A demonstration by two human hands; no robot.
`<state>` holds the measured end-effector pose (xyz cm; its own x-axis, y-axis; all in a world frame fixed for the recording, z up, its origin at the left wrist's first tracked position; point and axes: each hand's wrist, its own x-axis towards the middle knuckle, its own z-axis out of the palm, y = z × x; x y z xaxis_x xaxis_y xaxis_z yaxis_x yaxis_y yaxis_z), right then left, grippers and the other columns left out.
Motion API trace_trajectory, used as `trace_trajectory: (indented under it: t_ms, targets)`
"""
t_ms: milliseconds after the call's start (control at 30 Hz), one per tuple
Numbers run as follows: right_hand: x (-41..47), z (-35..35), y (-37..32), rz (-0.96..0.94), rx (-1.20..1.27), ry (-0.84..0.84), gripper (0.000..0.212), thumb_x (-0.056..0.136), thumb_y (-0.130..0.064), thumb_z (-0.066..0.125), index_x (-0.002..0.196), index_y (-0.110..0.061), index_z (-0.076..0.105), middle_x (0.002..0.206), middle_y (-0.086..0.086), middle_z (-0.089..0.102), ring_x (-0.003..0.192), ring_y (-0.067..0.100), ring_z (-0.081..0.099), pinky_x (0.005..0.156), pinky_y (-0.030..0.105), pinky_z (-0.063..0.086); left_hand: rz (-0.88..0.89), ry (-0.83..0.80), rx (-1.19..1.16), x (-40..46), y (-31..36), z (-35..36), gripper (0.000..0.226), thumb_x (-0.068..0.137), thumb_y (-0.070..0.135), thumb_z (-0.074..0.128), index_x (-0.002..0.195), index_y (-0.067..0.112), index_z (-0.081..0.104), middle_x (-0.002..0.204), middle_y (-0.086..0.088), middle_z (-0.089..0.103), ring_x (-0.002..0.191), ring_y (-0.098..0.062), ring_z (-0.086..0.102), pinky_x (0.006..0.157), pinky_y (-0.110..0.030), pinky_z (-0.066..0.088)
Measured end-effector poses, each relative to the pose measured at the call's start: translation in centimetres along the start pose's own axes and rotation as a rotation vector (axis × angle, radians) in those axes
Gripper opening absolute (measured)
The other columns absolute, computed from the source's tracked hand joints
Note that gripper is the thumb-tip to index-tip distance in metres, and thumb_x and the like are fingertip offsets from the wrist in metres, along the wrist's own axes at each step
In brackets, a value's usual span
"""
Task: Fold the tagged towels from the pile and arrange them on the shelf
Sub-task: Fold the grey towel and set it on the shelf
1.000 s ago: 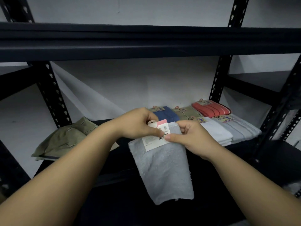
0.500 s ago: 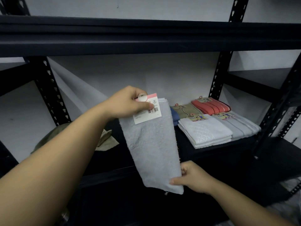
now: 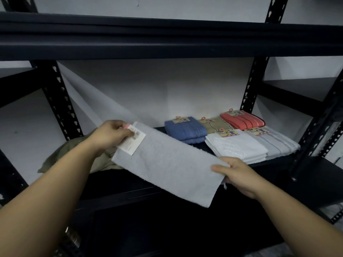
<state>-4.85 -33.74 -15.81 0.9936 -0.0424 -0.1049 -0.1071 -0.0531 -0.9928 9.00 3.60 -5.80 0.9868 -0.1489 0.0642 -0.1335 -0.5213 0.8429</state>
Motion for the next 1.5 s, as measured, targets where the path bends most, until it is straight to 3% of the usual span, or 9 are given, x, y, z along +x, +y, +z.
trace_trajectory:
  t_ms: [100, 233, 400, 733, 967, 1067, 1200, 1367, 1500]
  targets:
    - [1.4, 0.2, -2.5, -0.032, 0.017, 0.112, 0.018, 0.098, -0.008, 0.067, 0.113, 0.001, 0.069, 0.107, 0.021, 0.077, 0.09, 0.027, 0.074, 0.082, 0.041, 0.058, -0.129, -0.02, -0.064, -0.7, -3.5, -0.2, 0.011, 0.089, 0.014, 0.076, 0.096, 0.007, 0.072, 0.089, -0.014, 0.078, 0.073, -0.022, 0.071, 0.065, -0.033, 0.056]
    - [3.8, 0.7, -4.5, -0.054, -0.113, 0.204, 0.014, 0.096, -0.015, 0.073, 0.101, -0.003, 0.069, 0.08, 0.011, 0.077, 0.055, 0.015, 0.066, 0.044, 0.024, 0.044, -0.221, -0.019, -0.085, -1.9, -6.0, 0.5, 0.019, 0.089, 0.014, 0.078, 0.102, 0.002, 0.072, 0.091, -0.016, 0.079, 0.086, -0.031, 0.076, 0.072, -0.038, 0.06]
    - [8.2, 1.0, -4.0, -0.038, -0.245, 0.291, 0.028, 0.083, -0.023, 0.087, 0.103, -0.015, 0.068, 0.105, 0.02, 0.075, 0.095, 0.031, 0.075, 0.091, 0.049, 0.061, -0.206, 0.092, -0.009, -2.4, -6.7, 1.6, 0.025, 0.086, 0.016, 0.083, 0.102, 0.01, 0.065, 0.085, -0.008, 0.075, 0.064, -0.012, 0.071, 0.047, -0.021, 0.052]
    - [11.8, 2.6, -3.4, -0.111, -0.678, 0.306, 0.031, 0.088, -0.019, 0.078, 0.115, -0.015, 0.064, 0.103, 0.006, 0.069, 0.1, 0.026, 0.065, 0.079, 0.028, 0.043, -0.069, 0.22, 0.42, -1.5, -8.6, 2.9, 0.029, 0.081, 0.035, 0.081, 0.096, 0.024, 0.058, 0.084, 0.006, 0.067, 0.081, -0.018, 0.068, 0.062, -0.029, 0.049]
    - [9.6, 6.5, -1.9, -0.181, -1.255, 0.223, 0.054, 0.094, -0.053, 0.062, 0.133, -0.016, 0.061, 0.142, 0.012, 0.047, 0.133, 0.033, 0.038, 0.109, 0.044, 0.041, 0.325, 0.205, 0.592, -2.2, -9.4, 5.0, 0.035, 0.086, 0.031, 0.073, 0.118, 0.02, 0.071, 0.12, -0.002, 0.06, 0.119, -0.024, 0.056, 0.1, -0.042, 0.052]
    - [9.1, 7.5, -0.8, -0.124, -1.188, 0.025, 0.072, 0.099, -0.061, 0.052, 0.152, -0.013, 0.045, 0.161, 0.015, 0.034, 0.149, 0.032, 0.029, 0.12, 0.044, 0.032, 0.267, -0.107, 0.653, -2.3, -9.4, 6.0, 0.07, 0.097, 0.06, 0.056, 0.156, 0.025, 0.042, 0.168, -0.004, 0.027, 0.158, -0.023, 0.016, 0.127, -0.045, 0.017]
    - [9.2, 7.1, -0.2, -0.093, -1.221, -0.079, 0.084, 0.1, -0.07, 0.04, 0.165, -0.021, 0.021, 0.173, 0.011, 0.008, 0.16, 0.027, 0.008, 0.127, 0.04, 0.013, 0.155, -0.289, 0.799, -2.4, -10.0, 6.5, 0.085, 0.098, 0.074, 0.026, 0.165, 0.026, 0.006, 0.173, -0.005, -0.002, 0.159, -0.017, -0.007, 0.128, -0.045, -0.006]
    - [9.8, 6.1, -0.2, -0.141, -1.012, -0.046, 0.075, 0.098, -0.06, 0.057, 0.159, -0.02, 0.038, 0.167, 0.004, 0.032, 0.153, 0.021, 0.03, 0.124, 0.036, 0.025, 0.12, -0.285, 0.926, -1.6, -9.1, 7.2, 0.077, 0.103, 0.064, 0.026, 0.165, 0.02, 0.013, 0.172, -0.014, 0.005, 0.16, -0.026, 0.0, 0.127, -0.052, -0.001]
    - [9.6, 4.6, -1.5, -0.18, -0.718, 0.043, 0.046, 0.1, -0.034, 0.067, 0.142, -0.018, 0.059, 0.143, -0.003, 0.061, 0.131, 0.015, 0.057, 0.109, 0.026, 0.039, 0.28, -0.173, 0.757, -1.2, -6.7, 9.5, 0.065, 0.096, 0.059, 0.044, 0.147, 0.019, 0.047, 0.152, -0.011, 0.045, 0.143, -0.029, 0.039, 0.12, -0.046, 0.03]
